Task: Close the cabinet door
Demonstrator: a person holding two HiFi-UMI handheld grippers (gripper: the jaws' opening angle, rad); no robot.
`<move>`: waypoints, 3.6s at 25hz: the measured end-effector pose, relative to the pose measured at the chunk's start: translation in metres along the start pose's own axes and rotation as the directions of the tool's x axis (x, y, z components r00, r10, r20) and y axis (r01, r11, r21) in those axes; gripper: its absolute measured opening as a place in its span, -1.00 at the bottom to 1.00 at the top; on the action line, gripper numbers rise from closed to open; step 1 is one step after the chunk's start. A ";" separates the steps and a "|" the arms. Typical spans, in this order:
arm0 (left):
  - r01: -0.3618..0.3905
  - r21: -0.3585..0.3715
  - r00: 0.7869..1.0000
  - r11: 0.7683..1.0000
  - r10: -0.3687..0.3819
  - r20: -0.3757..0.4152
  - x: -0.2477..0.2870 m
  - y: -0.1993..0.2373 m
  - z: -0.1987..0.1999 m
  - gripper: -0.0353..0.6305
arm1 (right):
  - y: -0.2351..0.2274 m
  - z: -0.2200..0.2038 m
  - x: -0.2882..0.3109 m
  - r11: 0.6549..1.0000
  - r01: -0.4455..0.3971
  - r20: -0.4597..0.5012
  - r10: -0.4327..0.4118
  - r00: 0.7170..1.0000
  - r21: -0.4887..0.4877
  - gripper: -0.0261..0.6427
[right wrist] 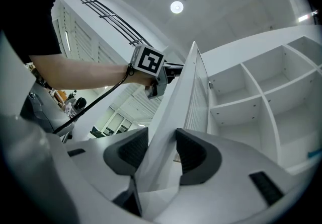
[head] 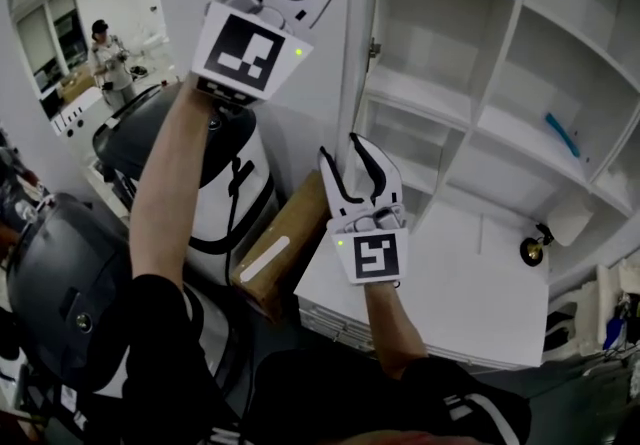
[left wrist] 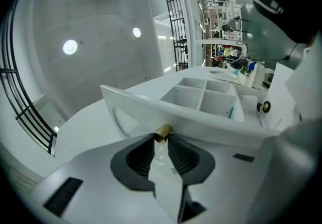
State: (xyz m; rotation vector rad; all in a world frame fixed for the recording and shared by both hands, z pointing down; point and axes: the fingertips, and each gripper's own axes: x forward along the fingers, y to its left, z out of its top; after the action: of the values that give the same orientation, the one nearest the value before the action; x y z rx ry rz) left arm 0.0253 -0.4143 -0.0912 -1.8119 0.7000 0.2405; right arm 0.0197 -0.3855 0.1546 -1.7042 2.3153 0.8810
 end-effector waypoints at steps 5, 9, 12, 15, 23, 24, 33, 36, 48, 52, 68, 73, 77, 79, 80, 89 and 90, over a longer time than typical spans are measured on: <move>0.014 0.020 1.000 1.000 -0.014 0.011 0.008 -0.009 0.008 -0.62 | -0.013 0.000 -0.010 1.000 0.014 -0.016 -0.014 1.000 -0.009 -0.40; 0.043 0.022 0.999 0.999 -0.044 0.026 0.010 -0.014 0.014 -0.62 | -0.017 0.000 -0.015 0.999 0.038 -0.020 -0.038 0.999 -0.010 -0.43; 0.072 0.037 0.997 0.997 -0.074 0.031 0.014 -0.018 0.019 -0.61 | -0.023 0.000 -0.020 0.998 0.055 -0.028 -0.055 0.998 -0.001 -0.45; 0.091 0.054 0.995 0.994 -0.092 0.029 0.020 -0.025 0.024 -0.62 | -0.033 -0.002 -0.025 0.997 0.078 -0.042 -0.078 0.996 -0.007 -0.47; 0.148 0.070 0.984 0.986 -0.154 0.085 0.045 -0.048 0.041 -0.61 | -0.069 -0.008 -0.042 0.988 0.153 -0.066 -0.152 0.986 0.005 -0.55; 0.153 0.069 0.984 0.986 -0.159 0.086 0.047 -0.050 0.042 -0.61 | -0.072 -0.009 -0.044 0.987 0.159 -0.071 -0.158 0.985 0.009 -0.56; 0.198 0.057 0.971 0.978 -0.204 0.128 0.069 -0.069 0.054 -0.61 | -0.104 -0.018 -0.054 0.988 0.148 -0.090 -0.143 0.986 0.047 -0.57; 0.203 0.052 0.968 0.978 -0.208 0.142 0.077 -0.074 0.061 -0.61 | -0.114 -0.019 -0.056 0.987 0.150 -0.096 -0.145 0.985 0.048 -0.57; 0.195 0.073 0.973 0.978 -0.203 0.113 0.128 -0.106 0.062 -0.62 | -0.176 -0.047 -0.066 0.970 0.214 -0.155 -0.194 0.969 0.120 -0.57; 0.189 0.117 0.975 0.975 -0.201 0.096 0.143 -0.116 0.059 -0.62 | -0.192 -0.054 -0.066 0.961 0.232 -0.163 -0.207 0.965 0.151 -0.57; 0.262 -0.089 0.963 0.961 -0.255 0.084 0.181 -0.133 0.052 -0.63 | -0.232 -0.076 -0.058 0.943 0.296 -0.211 -0.261 0.942 0.154 -0.47; 0.274 -0.157 0.961 0.949 -0.266 0.073 0.190 -0.137 0.048 -0.63 | -0.242 -0.082 -0.056 0.939 0.318 -0.223 -0.286 0.932 0.127 -0.43; 0.285 -0.279 0.958 0.917 -0.270 0.092 0.198 -0.138 0.046 -0.63 | -0.249 -0.084 -0.056 0.928 0.371 -0.232 -0.353 0.907 0.038 -0.40; 0.277 -0.297 0.961 0.914 -0.261 0.093 0.202 -0.139 0.044 -0.63 | -0.252 -0.086 -0.055 0.920 0.391 -0.245 -0.379 0.892 0.001 -0.40; 0.271 -0.302 0.963 0.914 -0.256 0.091 0.203 -0.140 0.043 -0.63 | -0.253 -0.087 -0.055 0.918 0.396 -0.251 -0.384 0.889 -0.002 -0.40; 0.216 -0.405 0.974 0.888 -0.223 0.031 0.224 -0.150 0.027 -0.63 | -0.272 -0.096 -0.050 0.894 0.445 -0.313 -0.437 0.843 -0.050 -0.37; 0.210 -0.414 0.976 0.886 -0.218 0.028 0.226 -0.151 0.026 -0.63 | -0.274 -0.097 -0.050 0.889 0.454 -0.315 -0.447 0.837 -0.053 -0.37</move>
State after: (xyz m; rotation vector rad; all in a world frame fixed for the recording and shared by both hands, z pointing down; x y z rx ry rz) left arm 0.2975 -0.4370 -0.0907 -2.2845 0.4765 0.2365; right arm 0.3077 -0.4472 0.1535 -2.3915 1.9216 0.5096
